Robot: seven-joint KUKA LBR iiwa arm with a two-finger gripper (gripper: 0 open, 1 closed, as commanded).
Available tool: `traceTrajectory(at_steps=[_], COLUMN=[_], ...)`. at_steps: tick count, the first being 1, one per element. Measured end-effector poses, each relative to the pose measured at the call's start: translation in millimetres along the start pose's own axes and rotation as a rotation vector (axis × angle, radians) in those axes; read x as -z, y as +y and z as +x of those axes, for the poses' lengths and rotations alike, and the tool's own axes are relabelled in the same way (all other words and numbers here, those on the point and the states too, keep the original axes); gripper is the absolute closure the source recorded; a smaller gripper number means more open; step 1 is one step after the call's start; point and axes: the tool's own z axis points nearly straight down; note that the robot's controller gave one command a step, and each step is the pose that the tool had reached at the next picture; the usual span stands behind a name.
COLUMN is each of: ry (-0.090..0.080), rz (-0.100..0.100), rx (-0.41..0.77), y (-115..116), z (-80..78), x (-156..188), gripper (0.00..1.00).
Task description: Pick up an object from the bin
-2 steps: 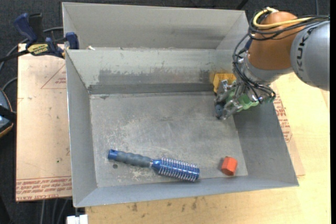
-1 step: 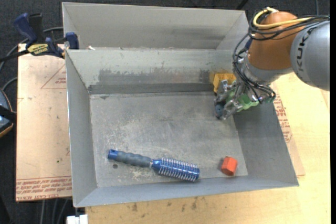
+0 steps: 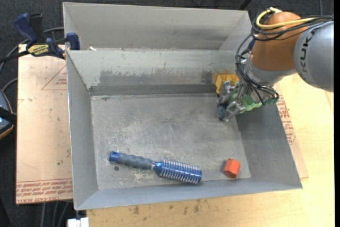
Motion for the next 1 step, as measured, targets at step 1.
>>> traceTrajectory(at_steps=[1], ry=[0.0], rz=[0.0], rx=[0.0], y=[-0.1], z=[0.1], x=[0.0], gripper=[1.0])
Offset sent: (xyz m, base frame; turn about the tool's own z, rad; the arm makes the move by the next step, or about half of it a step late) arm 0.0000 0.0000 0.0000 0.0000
